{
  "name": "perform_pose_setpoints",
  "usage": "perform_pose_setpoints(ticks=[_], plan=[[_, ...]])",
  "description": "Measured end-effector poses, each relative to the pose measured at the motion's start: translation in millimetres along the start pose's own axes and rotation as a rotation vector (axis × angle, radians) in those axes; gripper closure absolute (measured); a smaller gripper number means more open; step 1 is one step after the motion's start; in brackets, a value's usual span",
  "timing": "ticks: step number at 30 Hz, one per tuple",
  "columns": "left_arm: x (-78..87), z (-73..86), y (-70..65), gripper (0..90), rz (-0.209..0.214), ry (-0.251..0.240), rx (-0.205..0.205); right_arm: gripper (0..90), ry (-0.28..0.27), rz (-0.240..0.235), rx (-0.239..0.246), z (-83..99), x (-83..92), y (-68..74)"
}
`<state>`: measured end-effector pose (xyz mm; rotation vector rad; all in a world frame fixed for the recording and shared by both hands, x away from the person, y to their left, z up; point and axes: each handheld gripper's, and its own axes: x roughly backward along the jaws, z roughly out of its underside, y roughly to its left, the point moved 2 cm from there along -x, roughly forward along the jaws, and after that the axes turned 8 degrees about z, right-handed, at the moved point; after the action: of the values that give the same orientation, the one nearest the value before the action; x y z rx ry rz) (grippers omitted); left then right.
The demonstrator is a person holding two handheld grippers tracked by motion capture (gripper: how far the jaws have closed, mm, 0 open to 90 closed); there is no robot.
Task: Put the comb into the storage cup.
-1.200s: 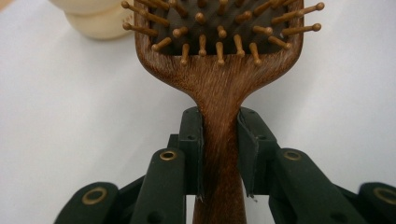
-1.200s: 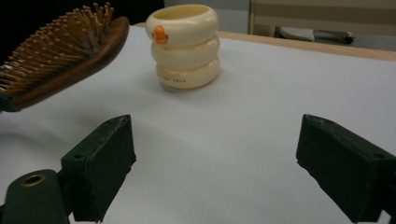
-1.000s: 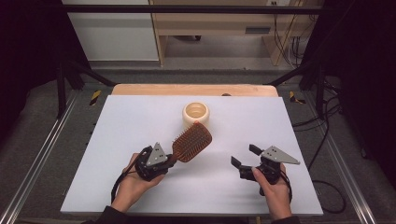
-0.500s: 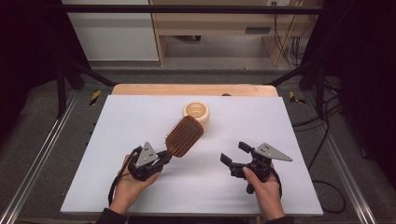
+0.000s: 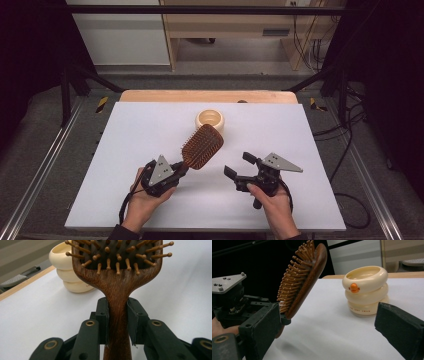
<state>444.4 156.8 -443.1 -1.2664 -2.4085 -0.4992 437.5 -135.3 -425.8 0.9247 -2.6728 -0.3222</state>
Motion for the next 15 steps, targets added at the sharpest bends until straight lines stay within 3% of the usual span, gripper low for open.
perform_pose_setpoints(ticks=[12, 15], plan=[[2.9, -3.5, -1.9, 72.7, -0.008, -0.031, -0.017, 9.1, 0.020, -0.071, -0.046, -1.7, -27.0, 23.9], [1.7, -4.1, -3.9, 72.7, 0.001, -0.016, -0.032, 10.5, 0.020, -0.096, -0.057, -4.6, -35.2, 29.7]])
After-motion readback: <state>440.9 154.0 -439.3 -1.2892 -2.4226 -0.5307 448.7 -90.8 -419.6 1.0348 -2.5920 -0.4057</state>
